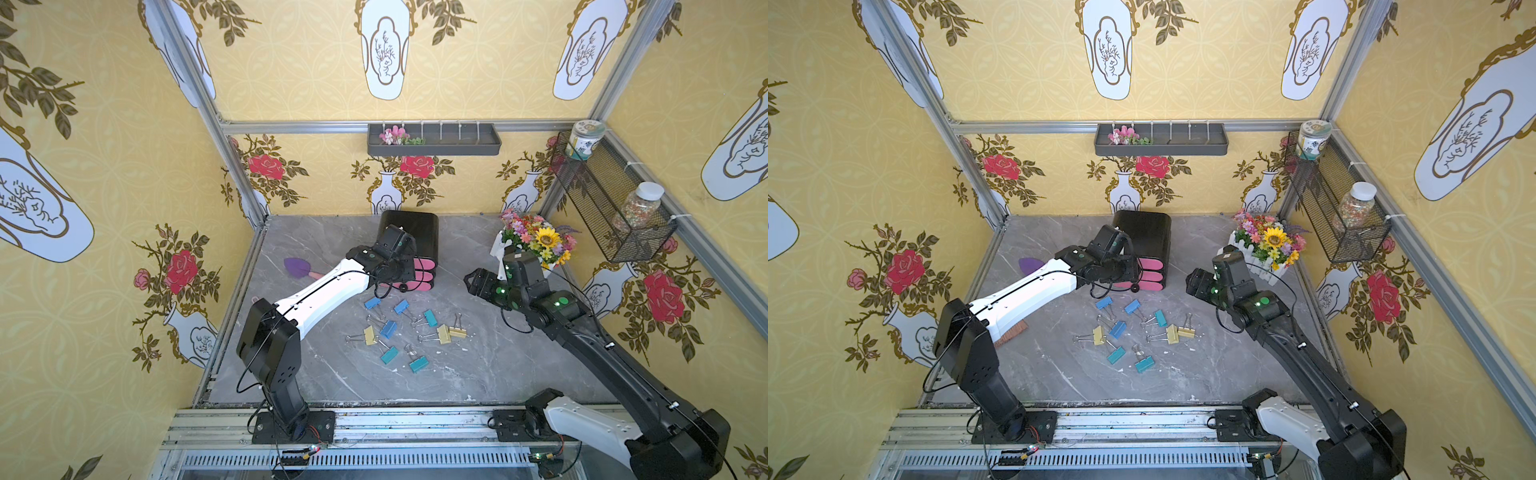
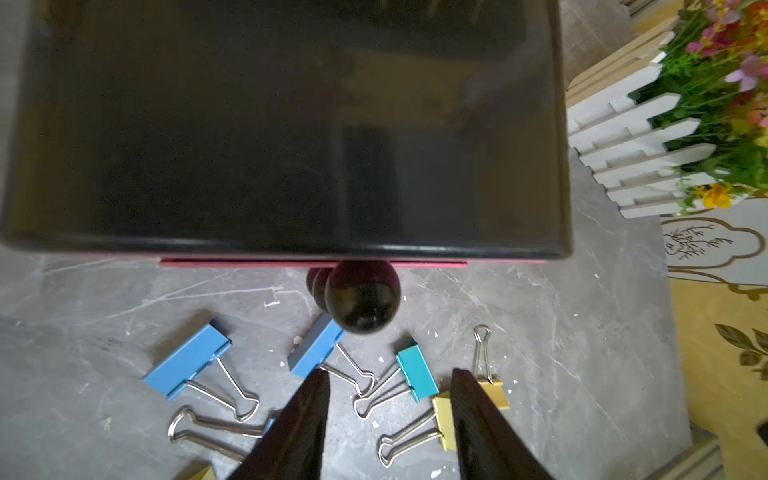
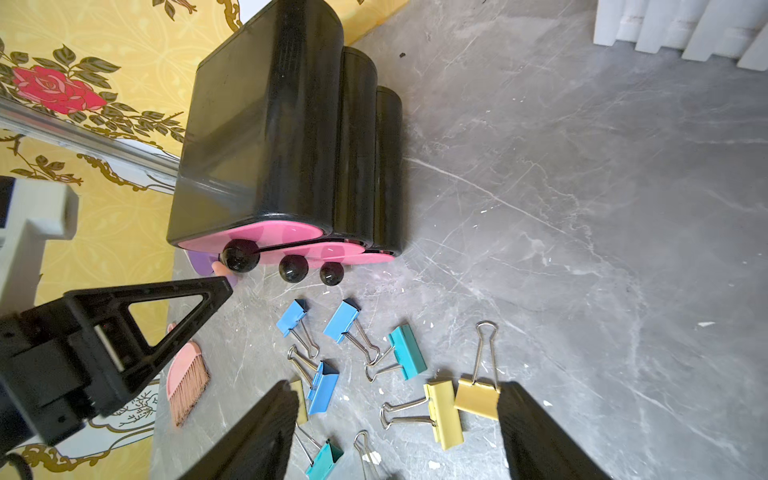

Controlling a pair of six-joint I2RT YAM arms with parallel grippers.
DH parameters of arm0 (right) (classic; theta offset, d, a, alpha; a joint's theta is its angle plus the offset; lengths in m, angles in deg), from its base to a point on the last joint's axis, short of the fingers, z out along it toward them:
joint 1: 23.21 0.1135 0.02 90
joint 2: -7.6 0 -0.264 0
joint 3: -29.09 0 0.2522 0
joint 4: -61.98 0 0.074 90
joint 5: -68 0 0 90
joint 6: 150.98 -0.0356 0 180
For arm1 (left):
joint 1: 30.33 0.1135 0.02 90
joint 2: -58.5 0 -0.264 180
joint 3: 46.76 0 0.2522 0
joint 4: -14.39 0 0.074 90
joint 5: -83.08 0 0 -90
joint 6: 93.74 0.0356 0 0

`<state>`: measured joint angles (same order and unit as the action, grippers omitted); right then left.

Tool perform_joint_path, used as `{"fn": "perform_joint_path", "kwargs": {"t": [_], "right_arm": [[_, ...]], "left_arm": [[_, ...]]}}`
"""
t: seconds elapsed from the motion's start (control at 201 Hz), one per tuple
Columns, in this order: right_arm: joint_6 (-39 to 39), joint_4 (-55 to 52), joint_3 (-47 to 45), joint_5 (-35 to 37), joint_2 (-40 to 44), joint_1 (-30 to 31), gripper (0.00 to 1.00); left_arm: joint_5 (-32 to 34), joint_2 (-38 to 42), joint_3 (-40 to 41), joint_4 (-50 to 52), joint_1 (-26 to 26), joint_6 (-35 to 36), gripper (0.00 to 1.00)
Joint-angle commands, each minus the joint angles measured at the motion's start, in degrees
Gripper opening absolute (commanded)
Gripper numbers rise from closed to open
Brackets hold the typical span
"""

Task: Put the binder clips in the drawer according to color
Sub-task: Open the drawer in the storage box.

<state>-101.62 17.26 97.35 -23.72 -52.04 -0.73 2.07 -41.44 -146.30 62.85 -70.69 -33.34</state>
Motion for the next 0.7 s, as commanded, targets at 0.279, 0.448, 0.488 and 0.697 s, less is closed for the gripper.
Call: {"fn": "perform_joint_path", "kwargs": {"t": [0.279,0.448,0.488,0.697], "right_arm": [[0.13,-0.63,-0.12,0.33,0.40,-0.74,0.80],[0.30,-0.66,-0.35,0.39,0.48,-0.81,0.80],[0.29,-0.72,-0.47,0.56,0.66,-0.79,0.80],[0.27,-0.85,-0.82,0.61,1.19,-0.96,0.80]], "left_arm": [[6.15,-6.10,-6.36,4.52,-0.95,3.17,0.49],[7.57,-8.06,-8.68,5.82,-1.13,4.42,0.48],[7.72,-8.30,-8.87,5.91,-1.13,4.55,0.47],[8.67,-9.19,-9.21,6.00,-1.21,4.82,0.46]]}}
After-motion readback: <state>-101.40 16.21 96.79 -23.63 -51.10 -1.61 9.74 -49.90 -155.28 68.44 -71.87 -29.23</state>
